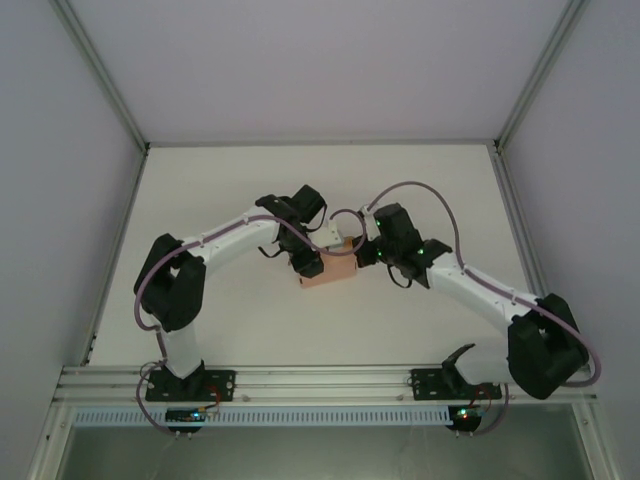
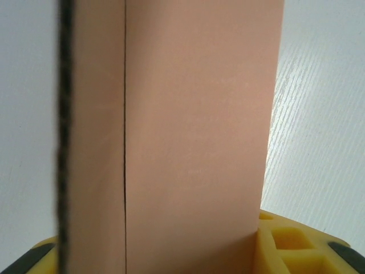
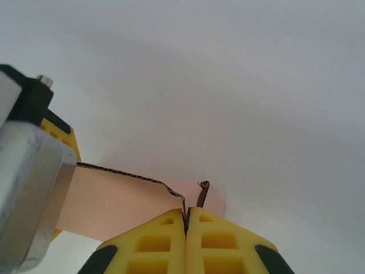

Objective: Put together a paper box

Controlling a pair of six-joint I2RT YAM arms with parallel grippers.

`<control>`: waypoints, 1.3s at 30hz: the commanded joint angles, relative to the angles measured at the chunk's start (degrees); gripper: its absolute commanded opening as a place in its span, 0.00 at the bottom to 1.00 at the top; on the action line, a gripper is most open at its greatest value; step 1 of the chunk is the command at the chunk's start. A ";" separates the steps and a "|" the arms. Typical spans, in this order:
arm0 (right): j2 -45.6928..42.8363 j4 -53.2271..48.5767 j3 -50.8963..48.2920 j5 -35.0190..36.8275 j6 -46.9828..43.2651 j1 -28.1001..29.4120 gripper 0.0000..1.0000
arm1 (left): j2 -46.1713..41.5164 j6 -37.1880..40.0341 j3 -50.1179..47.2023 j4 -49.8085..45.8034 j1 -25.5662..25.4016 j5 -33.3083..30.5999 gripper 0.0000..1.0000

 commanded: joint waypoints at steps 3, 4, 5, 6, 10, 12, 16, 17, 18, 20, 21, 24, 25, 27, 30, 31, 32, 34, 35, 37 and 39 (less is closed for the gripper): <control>-0.21 9.55 -8.66 5.15 -5.75 2.94 0.00 | 1.93 -0.50 -1.58 1.46 0.05 -0.02 0.42; -0.18 10.03 -9.09 5.58 -6.00 3.18 0.00 | 1.88 -0.56 -1.53 1.45 0.03 -0.03 0.43; -0.12 10.93 -9.65 5.76 -6.60 3.52 0.00 | 1.76 -0.54 -1.47 1.53 0.05 -0.02 0.43; -0.12 12.02 -10.30 6.33 -7.20 4.03 0.00 | 1.67 -0.60 -1.49 1.49 0.05 0.01 0.44; -0.45 17.77 -13.36 8.01 -10.58 6.13 0.00 | 1.43 -0.85 -1.33 1.48 0.00 0.09 0.48; -0.48 21.59 -15.42 8.01 -12.15 6.68 0.00 | 1.18 -0.85 -1.29 1.43 0.06 0.10 0.48; -0.60 24.52 -17.74 7.65 -12.38 6.72 0.00 | 0.87 -0.76 -1.36 1.30 0.05 0.01 0.48; -0.86 24.46 -17.77 8.37 -12.33 6.65 0.00 | 0.78 -0.86 -1.29 1.39 0.08 0.01 0.48; -1.20 25.26 -17.87 9.70 -12.18 6.76 0.00 | 0.64 -0.96 -1.38 1.49 0.06 0.06 0.49; -1.69 25.38 -18.18 10.28 -11.99 6.98 0.00 | 0.35 -0.86 -1.38 1.64 0.03 0.09 0.51; -1.87 25.84 -18.63 10.50 -12.02 7.07 0.00 | 0.17 -0.82 -1.39 1.77 0.02 0.06 0.53; -1.84 27.76 -20.20 11.29 -11.99 7.06 0.00 | -0.21 -0.82 -1.06 2.10 0.01 0.04 0.60; -1.88 28.05 -20.31 11.70 -11.95 7.05 0.00 | -0.44 -0.92 -0.90 2.09 0.02 0.01 0.61; -1.88 27.42 -19.97 12.00 -11.91 7.14 0.00 | -1.01 -1.20 -0.40 2.10 0.01 -0.18 0.64; -1.86 24.80 -18.49 13.11 -10.92 7.48 0.00 | -2.56 -1.61 -0.06 2.14 0.03 -1.62 0.73; -1.88 23.92 -18.00 13.47 -10.73 7.66 0.00 | -3.33 -1.66 -0.29 2.61 0.05 -1.95 0.75; -1.93 22.83 -17.28 14.39 -10.26 7.85 0.00 | -4.13 -1.72 -0.43 2.85 0.07 -1.93 0.82; -1.89 20.21 -15.78 15.46 -8.84 8.12 0.00 | -5.55 -2.45 -0.57 3.32 0.01 -1.78 1.00; -1.88 18.46 -14.64 16.35 -7.87 8.38 0.00 | -6.50 -2.98 -0.72 3.25 0.07 -1.75 0.99; -1.88 15.19 -12.72 17.76 -6.36 8.94 0.00 | -8.47 -4.67 -1.83 4.27 0.07 -3.07 1.00; -1.88 12.19 -10.74 18.76 -4.85 9.66 0.00 | -10.95 -7.10 -3.70 5.84 0.17 -6.14 1.00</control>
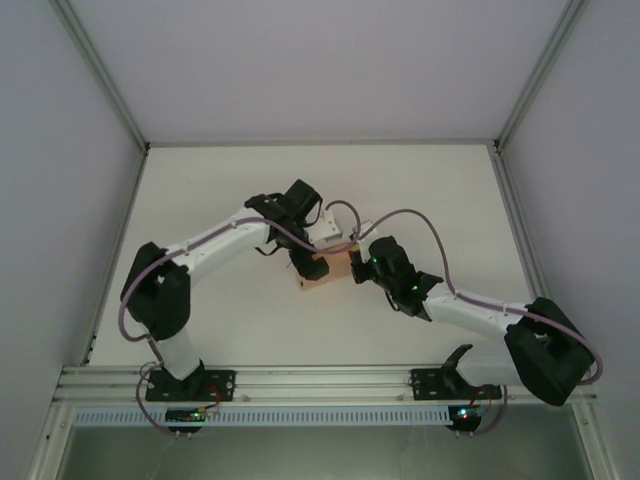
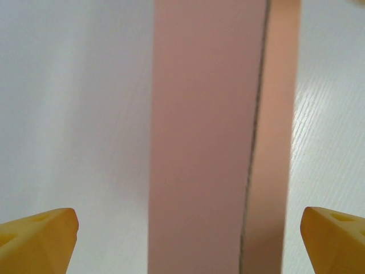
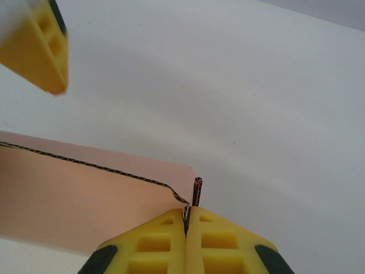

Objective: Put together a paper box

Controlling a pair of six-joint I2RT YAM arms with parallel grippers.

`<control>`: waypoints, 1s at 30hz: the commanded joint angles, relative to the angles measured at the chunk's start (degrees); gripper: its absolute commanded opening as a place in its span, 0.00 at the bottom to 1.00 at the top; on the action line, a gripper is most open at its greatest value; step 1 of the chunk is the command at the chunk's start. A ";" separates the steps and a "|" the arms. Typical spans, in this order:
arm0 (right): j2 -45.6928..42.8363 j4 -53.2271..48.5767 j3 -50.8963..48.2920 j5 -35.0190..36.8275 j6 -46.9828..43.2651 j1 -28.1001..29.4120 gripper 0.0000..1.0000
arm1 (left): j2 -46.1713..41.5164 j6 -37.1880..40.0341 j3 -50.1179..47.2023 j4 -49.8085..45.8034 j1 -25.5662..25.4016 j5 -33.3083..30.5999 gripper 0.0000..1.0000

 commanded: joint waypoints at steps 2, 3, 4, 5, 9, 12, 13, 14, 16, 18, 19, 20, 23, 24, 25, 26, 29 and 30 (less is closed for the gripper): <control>0.52 -13.19 4.91 3.46 5.44 1.50 0.00 | -6.95 -7.08 -4.06 2.97 -0.05 -7.42 1.00; 0.62 -14.54 5.69 3.60 6.20 1.63 0.00 | -8.05 -9.01 -4.95 3.10 -0.04 -9.15 1.00; 0.78 -15.99 6.55 3.96 7.26 1.75 0.00 | -9.30 -11.39 -6.10 2.92 0.17 -10.89 1.00; 0.95 -17.08 7.29 4.06 7.71 1.96 0.00 | -10.30 -13.49 -7.18 2.53 0.27 -12.53 0.96; 2.47 -24.39 11.41 7.59 11.45 2.59 0.00 | -14.12 -21.89 -10.86 1.76 0.55 -15.87 0.72; 4.08 -29.58 14.75 9.49 13.58 3.20 0.00 | -17.31 -25.05 -13.27 2.73 0.54 -13.17 0.69; 4.70 -30.80 15.54 9.76 14.39 3.37 0.00 | -18.31 -25.72 -14.12 3.23 0.54 -12.42 0.68; 5.35 -31.67 16.18 9.75 14.84 3.45 0.00 | -19.01 -26.46 -14.47 3.48 0.56 -11.85 0.67; 6.61 -32.75 17.00 10.23 15.63 3.81 0.00 | -19.90 -26.81 -15.46 4.35 0.61 -10.66 0.65; 7.20 -32.81 17.31 10.21 15.85 4.02 0.00 | -19.79 -26.76 -15.73 5.22 0.60 -10.40 0.59; 7.29 -32.85 17.45 10.14 16.10 4.09 0.00 | -19.13 -27.03 -15.37 5.03 0.64 -10.61 0.57; 7.21 -32.77 17.59 10.11 16.11 4.19 0.00 | -18.49 -27.17 -14.89 4.83 0.63 -10.66 0.54; 6.63 -32.67 17.31 9.91 16.40 4.44 0.00 | -15.94 -28.12 -13.74 4.64 0.80 -11.09 0.47; 6.49 -32.56 17.11 9.92 16.51 4.52 0.00 | -15.11 -28.32 -13.40 5.02 0.95 -11.25 0.44; 6.25 -32.66 16.97 9.85 16.56 4.54 0.00 | -14.37 -28.92 -12.84 5.35 1.14 -11.49 0.39; 6.17 -32.75 16.91 9.85 16.49 4.59 0.00 | -13.62 -29.44 -12.21 5.48 1.37 -11.33 0.34; 6.18 -32.75 16.72 9.64 16.84 4.57 0.00 | -12.39 -30.39 -11.13 6.69 1.68 -8.97 0.26; 6.24 -32.51 16.75 9.63 16.93 4.59 0.00 | -12.26 -30.36 -11.05 7.21 1.68 -8.07 0.25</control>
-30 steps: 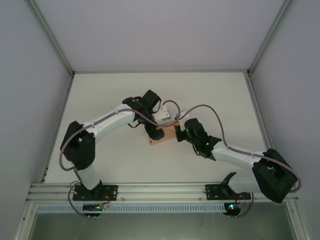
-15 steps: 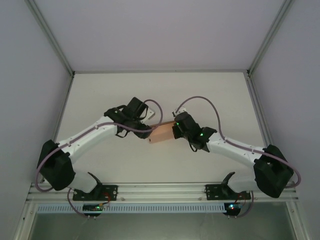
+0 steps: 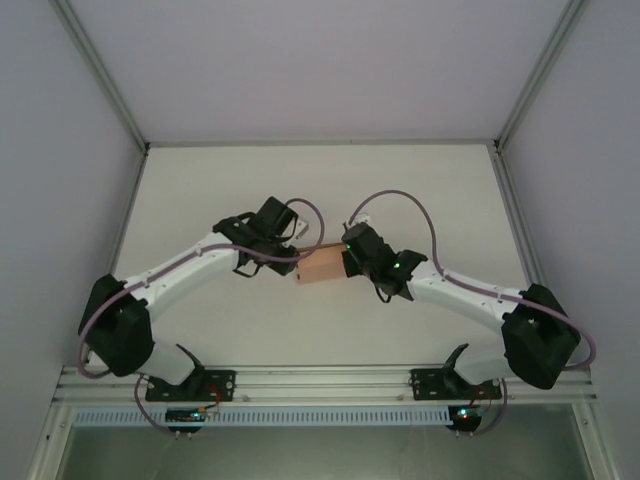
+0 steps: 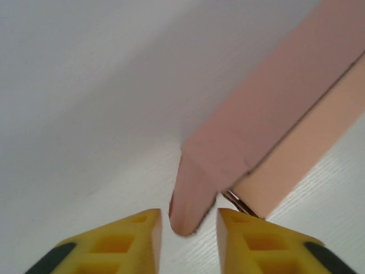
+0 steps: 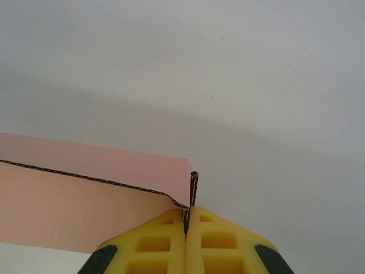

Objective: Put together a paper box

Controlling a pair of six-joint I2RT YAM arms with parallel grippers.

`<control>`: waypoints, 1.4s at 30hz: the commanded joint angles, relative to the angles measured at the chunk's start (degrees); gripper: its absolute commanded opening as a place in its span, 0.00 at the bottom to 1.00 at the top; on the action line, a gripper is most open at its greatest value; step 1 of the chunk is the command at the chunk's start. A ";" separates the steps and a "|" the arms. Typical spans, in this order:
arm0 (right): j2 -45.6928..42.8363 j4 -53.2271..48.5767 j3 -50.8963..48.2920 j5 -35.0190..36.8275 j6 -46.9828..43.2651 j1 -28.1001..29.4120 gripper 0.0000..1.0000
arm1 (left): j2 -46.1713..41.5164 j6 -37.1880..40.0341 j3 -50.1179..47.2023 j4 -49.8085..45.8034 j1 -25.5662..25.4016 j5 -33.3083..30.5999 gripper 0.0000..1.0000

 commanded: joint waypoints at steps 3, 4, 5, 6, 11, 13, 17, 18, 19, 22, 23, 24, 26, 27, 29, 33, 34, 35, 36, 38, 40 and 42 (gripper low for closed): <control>0.40 -5.03 0.01 0.15 1.48 0.59 0.00 | 0.42 -2.28 3.59 2.34 0.37 3.27 0.25; 0.51 -5.35 0.11 0.13 1.58 0.59 0.00 | 0.52 -2.66 3.81 2.14 0.39 3.26 0.25; 0.59 -5.63 0.23 0.29 1.72 0.66 0.00 | 0.53 -3.01 3.99 1.88 0.37 3.31 0.25; 0.60 -5.96 0.32 0.34 1.94 0.68 0.00 | 0.53 -3.15 4.09 1.81 0.35 3.30 0.24; 0.73 -6.86 0.64 0.88 2.69 0.72 0.00 | 0.83 -4.94 5.02 -0.09 0.44 2.73 0.12; 0.80 -7.67 1.14 1.99 3.09 1.03 0.00 | 1.26 -8.71 5.66 -2.21 0.48 0.65 0.11; 1.42 -9.17 2.14 6.19 4.97 2.86 0.00 | 1.97 -14.59 5.40 -2.60 0.73 2.52 0.08; 1.84 -9.28 2.43 6.71 5.20 3.37 0.00 | 2.17 -15.57 5.39 -2.74 1.37 4.04 0.07; 2.38 -9.37 2.70 7.36 5.56 3.90 0.00 | 2.36 -16.63 5.34 -2.62 2.32 5.81 0.04; 4.55 -10.87 3.90 9.61 7.18 5.10 0.00 | 3.11 -20.47 4.06 -0.91 6.74 16.18 0.00; 5.41 -11.57 4.35 10.00 7.67 5.40 0.00 | 3.49 -20.89 3.65 -0.44 8.43 20.94 0.00; 6.07 -12.14 4.75 10.16 8.08 5.66 0.00 | 3.75 -21.66 3.38 -0.04 9.62 24.03 0.00; 7.21 -12.97 5.44 10.46 8.82 6.05 0.00 | 3.99 -22.90 2.56 1.05 11.27 28.78 0.00; 7.52 -13.02 5.67 10.43 8.96 6.29 0.00 | 4.40 -23.15 2.64 0.98 11.69 30.44 0.00; 8.02 -13.35 5.82 10.36 9.31 6.46 0.00 | 5.53 -23.51 3.12 0.05 11.87 32.46 0.00; 8.07 -13.37 6.05 9.46 9.39 6.48 0.00 | 7.80 -23.43 4.93 -1.79 13.07 38.65 0.00; 8.07 -13.27 6.07 9.31 9.24 6.47 0.00 | 8.01 -23.26 5.44 -2.37 13.49 38.64 0.00; 8.08 -13.28 5.92 9.27 9.20 6.48 0.00 | 8.32 -23.21 5.80 -2.74 13.92 38.88 0.00; 8.08 -13.12 5.80 8.98 8.96 6.47 0.00 | 8.66 -23.23 6.00 -3.01 14.21 39.76 0.00; 8.07 -12.72 5.39 8.67 7.90 6.48 0.00 | 9.73 -22.15 7.26 -4.87 14.82 42.01 0.00; 8.07 -12.88 5.21 8.62 7.46 6.48 0.00 | 10.11 -21.77 7.99 -5.70 14.99 42.16 0.00; 8.07 -13.24 5.27 8.73 7.26 6.47 0.00 | 10.24 -21.80 8.16 -5.89 15.11 41.83 0.00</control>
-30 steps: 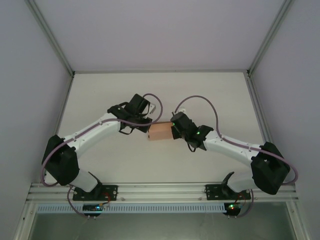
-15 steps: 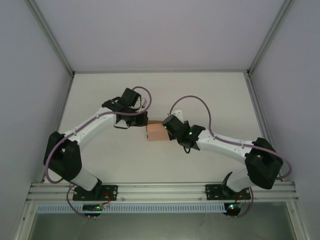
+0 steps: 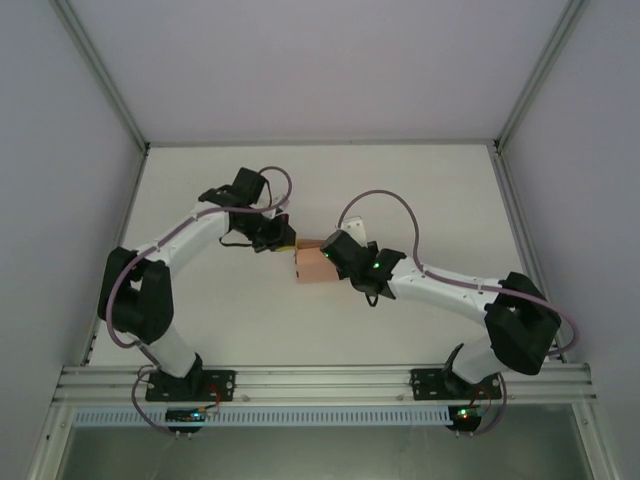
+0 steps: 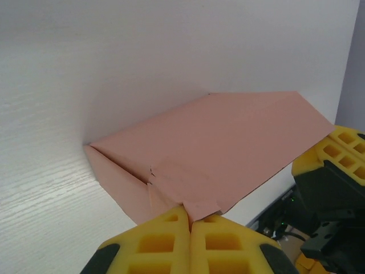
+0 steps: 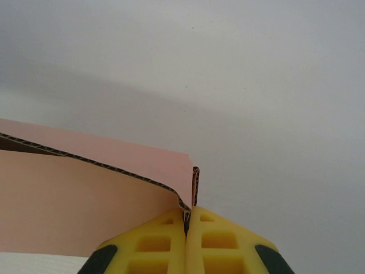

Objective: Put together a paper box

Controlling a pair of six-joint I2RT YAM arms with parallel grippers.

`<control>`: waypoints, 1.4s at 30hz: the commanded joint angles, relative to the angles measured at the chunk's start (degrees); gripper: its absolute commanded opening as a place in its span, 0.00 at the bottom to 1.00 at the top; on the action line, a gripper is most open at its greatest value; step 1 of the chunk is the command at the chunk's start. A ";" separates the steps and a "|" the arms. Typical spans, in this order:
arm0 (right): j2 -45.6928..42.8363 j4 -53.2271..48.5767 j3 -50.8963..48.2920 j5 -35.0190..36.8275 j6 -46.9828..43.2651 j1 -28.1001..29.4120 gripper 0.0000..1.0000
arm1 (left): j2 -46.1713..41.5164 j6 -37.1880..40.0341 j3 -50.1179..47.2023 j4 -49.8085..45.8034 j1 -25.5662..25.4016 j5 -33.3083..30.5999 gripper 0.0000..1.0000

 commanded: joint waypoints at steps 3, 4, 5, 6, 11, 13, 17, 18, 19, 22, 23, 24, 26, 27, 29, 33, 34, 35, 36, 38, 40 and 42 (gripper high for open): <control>1.56 -4.78 -1.18 -3.27 -1.00 0.51 0.00 | 1.43 0.94 2.40 -6.12 -0.04 5.03 0.00; 1.39 -4.77 -1.34 -3.25 -1.13 0.46 0.00 | 1.30 1.37 2.95 -7.28 0.20 4.33 0.00; 1.30 -4.66 -1.47 -3.46 -1.41 0.39 0.00 | 1.03 1.46 3.10 -7.63 0.45 3.98 0.00; 1.22 -4.80 -1.51 -3.43 -1.50 0.29 0.00 | 0.92 1.39 3.12 -7.92 0.77 4.26 0.00; 0.78 -4.69 -1.94 -2.98 -1.15 0.26 0.00 | 1.20 0.86 2.24 -8.88 0.66 2.03 0.00; 0.59 -4.14 -2.32 -3.01 -0.76 0.23 0.00 | 0.85 0.14 1.11 -8.64 -0.47 -3.22 0.00; 0.98 -4.46 -2.02 -2.56 0.07 0.20 0.00 | -0.81 -5.46 -4.26 -1.72 -2.07 -3.47 0.00; 1.12 -4.73 -1.94 -2.28 0.40 0.27 0.00 | -1.24 -7.24 -5.94 -0.26 -2.07 -3.65 0.00; 1.20 -4.91 -1.85 -2.27 0.56 0.25 0.00 | -1.67 -8.33 -7.28 0.90 -2.01 -4.28 0.00; 1.53 -4.79 -1.72 -2.34 0.70 0.18 0.00 | -2.67 -12.17 -10.38 4.58 -1.75 -4.33 0.00; 1.64 -4.74 -1.56 -2.36 0.59 0.18 0.00 | -2.48 -12.96 -10.46 5.33 -1.48 -2.67 0.00; 1.68 -4.90 -1.51 -2.40 0.64 0.19 0.00 | -2.26 -13.27 -10.09 5.78 -1.44 -1.23 0.00; 1.76 -5.18 -1.41 -2.19 0.85 0.27 0.00 | -2.25 -13.69 -8.57 5.85 -1.46 0.07 0.00; 1.73 -5.39 -1.39 -2.15 1.05 0.27 0.00 | -2.32 -13.74 -7.70 5.38 -1.40 0.17 0.00; 1.51 -5.62 -1.46 -2.04 1.17 0.27 0.00 | -2.66 -13.68 -6.52 4.62 -1.21 0.71 0.00; 1.28 -5.55 -1.79 -2.23 1.23 0.18 0.00 | -3.63 -15.55 -7.71 5.79 -0.63 2.80 0.00; 1.31 -5.44 -1.89 -2.28 1.19 0.11 0.00 | -3.85 -15.82 -8.34 6.39 -0.54 3.20 0.00; 1.38 -5.41 -1.86 -2.34 1.19 0.09 0.00 | -4.04 -16.46 -8.86 6.36 -0.42 2.82 0.00; 1.38 -5.43 -1.92 -2.49 1.25 0.06 0.00 | -4.30 -16.75 -9.57 6.92 -0.25 2.94 0.00; 1.33 -5.53 -1.92 -2.59 1.14 0.01 0.00 | -4.44 -15.42 -9.86 5.80 -0.27 0.91 0.04; 1.13 -5.78 -2.01 -2.58 1.11 -0.03 0.00 | -4.15 -12.46 -8.88 1.16 -0.32 -4.09 0.19; 0.86 -5.74 -2.17 -2.40 1.12 -0.08 0.00 | -4.50 -9.90 -8.31 -0.90 -0.42 -6.83 0.37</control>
